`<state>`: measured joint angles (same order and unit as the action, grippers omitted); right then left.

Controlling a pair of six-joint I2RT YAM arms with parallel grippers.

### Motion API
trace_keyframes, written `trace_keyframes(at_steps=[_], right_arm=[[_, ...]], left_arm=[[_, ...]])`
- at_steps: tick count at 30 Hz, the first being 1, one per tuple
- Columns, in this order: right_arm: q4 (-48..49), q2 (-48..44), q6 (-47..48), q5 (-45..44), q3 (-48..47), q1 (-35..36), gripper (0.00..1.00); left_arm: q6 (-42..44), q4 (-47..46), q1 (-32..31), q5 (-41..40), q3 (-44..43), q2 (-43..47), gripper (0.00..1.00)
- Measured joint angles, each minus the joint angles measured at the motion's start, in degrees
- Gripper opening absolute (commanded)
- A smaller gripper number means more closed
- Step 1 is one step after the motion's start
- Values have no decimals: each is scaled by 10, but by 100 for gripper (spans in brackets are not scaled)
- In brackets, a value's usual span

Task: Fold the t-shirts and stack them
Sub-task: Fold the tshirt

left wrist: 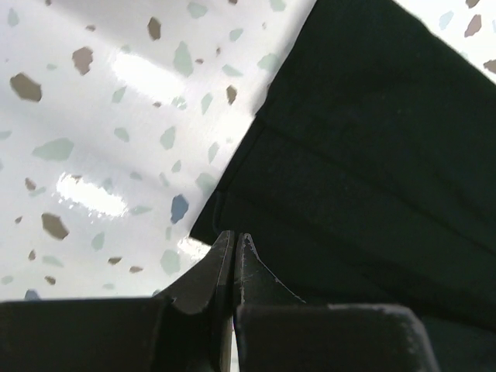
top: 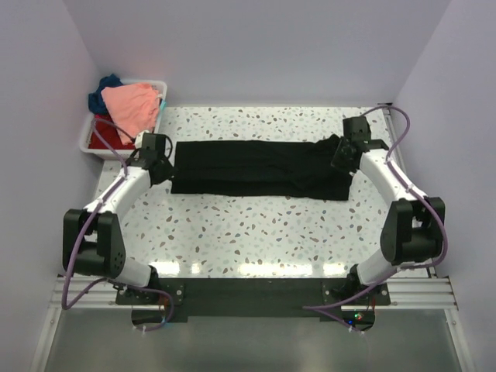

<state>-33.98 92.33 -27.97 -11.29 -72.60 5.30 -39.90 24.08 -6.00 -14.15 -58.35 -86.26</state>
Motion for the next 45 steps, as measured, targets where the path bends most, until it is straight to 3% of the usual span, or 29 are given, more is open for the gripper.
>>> trace_keyframes(at_steps=[6,15,25,33,45], right_arm=[[-40,-86,-10,11,83,7,0],[-101,-214,-21,18,134,15,0],[-144,-247,-40,16,181,17,0],[-149,-247,-50,0,189,18,0],[-94,-164,-50,-55,95,19,0]], left_arm=[[-4,27,0,2,76,83,0],[-19,90,0,8,162,162,0],[-40,127,-6,6,180,175,0],[-61,127,-10,0,185,131,0],[-61,73,-12,-30,35,-10,0]])
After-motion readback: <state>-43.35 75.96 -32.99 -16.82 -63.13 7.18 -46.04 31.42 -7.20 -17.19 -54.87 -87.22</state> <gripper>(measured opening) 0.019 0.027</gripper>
